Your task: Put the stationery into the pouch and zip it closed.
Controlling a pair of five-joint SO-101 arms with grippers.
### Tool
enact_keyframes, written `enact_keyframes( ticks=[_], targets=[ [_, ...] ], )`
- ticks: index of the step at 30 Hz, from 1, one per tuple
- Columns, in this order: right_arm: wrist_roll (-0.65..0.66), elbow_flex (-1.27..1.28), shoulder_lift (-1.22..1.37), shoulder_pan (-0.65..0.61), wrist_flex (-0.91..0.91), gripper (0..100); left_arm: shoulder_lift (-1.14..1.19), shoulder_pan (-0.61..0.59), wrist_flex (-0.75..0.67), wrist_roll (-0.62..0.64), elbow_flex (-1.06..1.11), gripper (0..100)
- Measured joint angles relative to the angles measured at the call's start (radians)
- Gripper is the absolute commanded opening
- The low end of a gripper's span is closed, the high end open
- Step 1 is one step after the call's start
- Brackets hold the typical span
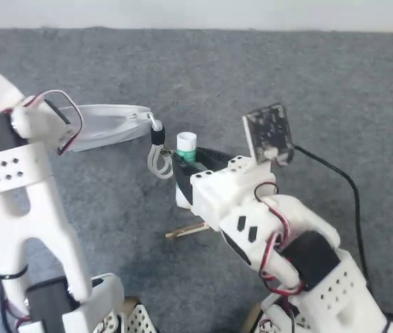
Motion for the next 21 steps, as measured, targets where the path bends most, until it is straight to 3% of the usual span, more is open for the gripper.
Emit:
enact_keyframes(
  ticks=[8,15,21],
  targets=[
    [0.000,0.175,-0.118,-0.006,-0.239,0.6,0.000,0.000,0.000,0.000,0.000,1],
    [0.157,0.181,-0.123,-0.005,-0.292,0.6,0.000,0.000,0.000,0.000,0.006,1],
    [0.187,0.181,-0.123,-0.005,-0.364,0.6,-0.008,0.000,-0.060,0.000,0.063,1]
  ],
)
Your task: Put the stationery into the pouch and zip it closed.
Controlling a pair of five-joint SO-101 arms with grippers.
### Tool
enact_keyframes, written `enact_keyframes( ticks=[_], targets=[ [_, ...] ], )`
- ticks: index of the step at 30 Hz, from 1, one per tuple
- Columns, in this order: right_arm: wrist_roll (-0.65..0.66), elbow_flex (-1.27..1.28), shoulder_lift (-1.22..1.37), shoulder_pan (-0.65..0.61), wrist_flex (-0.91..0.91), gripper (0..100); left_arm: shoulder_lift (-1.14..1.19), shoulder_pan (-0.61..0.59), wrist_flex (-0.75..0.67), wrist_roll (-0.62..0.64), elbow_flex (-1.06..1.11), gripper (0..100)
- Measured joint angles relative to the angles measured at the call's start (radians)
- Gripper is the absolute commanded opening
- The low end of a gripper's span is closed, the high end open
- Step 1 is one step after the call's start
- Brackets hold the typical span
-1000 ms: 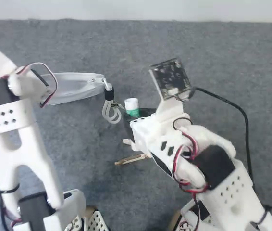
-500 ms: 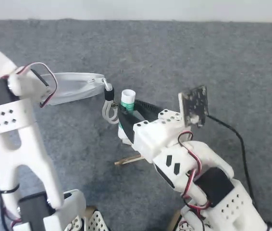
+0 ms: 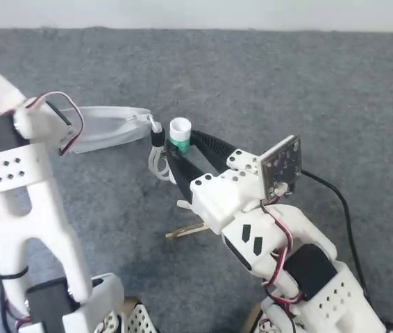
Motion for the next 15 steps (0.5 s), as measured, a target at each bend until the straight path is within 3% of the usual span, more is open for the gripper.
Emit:
enact_keyframes(
  ticks=[12,15],
  targets=[
    [0.009,0.000,0.002,-0.002,-0.232,0.6,-0.002,0.000,-0.003,0.000,0.000,1],
    [0.077,0.000,0.023,-0.040,-0.287,0.6,-0.002,0.000,-0.003,0.000,0.000,1]
  ],
)
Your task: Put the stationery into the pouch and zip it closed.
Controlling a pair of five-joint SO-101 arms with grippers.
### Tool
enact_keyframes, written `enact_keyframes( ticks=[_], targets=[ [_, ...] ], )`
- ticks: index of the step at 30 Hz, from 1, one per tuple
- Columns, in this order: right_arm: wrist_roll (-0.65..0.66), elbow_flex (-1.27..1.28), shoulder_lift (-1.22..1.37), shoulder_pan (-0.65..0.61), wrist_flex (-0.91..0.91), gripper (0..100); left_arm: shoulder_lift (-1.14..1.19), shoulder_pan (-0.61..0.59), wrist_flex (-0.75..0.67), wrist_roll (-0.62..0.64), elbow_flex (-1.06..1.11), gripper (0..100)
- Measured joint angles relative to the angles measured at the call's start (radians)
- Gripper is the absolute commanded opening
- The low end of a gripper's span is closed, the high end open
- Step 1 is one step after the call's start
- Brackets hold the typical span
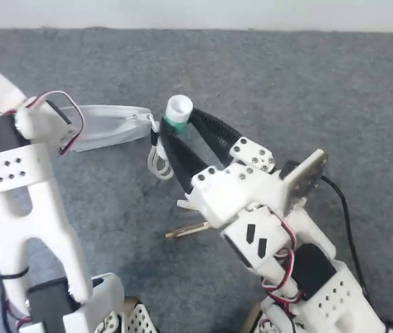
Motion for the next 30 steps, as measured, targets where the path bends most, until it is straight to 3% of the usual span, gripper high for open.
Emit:
enact_keyframes(
  ticks=[7,17,30],
  targets=[
    [0.087,0.000,0.138,-0.037,-0.150,0.6,0.000,0.000,0.000,0.000,0.000,1],
    [0.092,0.000,0.255,-0.037,-0.301,0.6,0.000,0.000,0.000,0.000,0.000,1],
    [0.092,0.000,0.559,-0.040,-0.623,0.6,0.000,0.000,0.000,0.000,0.000,1]
  ],
)
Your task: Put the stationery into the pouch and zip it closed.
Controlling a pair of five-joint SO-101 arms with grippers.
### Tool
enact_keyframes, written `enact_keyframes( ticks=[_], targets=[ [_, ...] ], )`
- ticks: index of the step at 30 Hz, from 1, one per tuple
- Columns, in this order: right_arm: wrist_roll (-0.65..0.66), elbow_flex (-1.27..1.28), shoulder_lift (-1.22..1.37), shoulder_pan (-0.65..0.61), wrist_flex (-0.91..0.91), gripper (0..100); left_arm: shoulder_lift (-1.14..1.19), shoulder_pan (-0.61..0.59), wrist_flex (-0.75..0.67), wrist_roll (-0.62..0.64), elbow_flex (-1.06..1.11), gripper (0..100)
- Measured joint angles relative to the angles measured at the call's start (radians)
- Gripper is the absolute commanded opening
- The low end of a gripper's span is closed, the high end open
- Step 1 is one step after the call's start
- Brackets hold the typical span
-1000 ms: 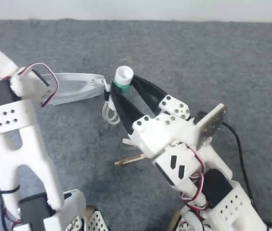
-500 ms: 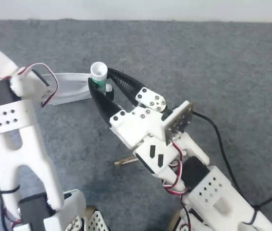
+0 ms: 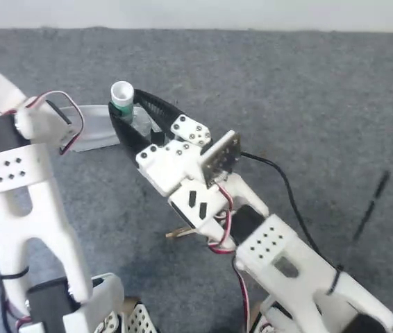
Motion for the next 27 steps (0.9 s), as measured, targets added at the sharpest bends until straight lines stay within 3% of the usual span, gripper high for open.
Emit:
enact_keyframes(
  ticks=[21,27],
  targets=[
    [0.000,0.000,0.272,-0.002,-0.353,0.6,0.000,0.000,0.000,0.000,0.000,1],
    [0.000,-0.002,0.301,-0.002,-0.362,0.6,0.000,0.000,0.000,0.000,0.000,1]
  ],
)
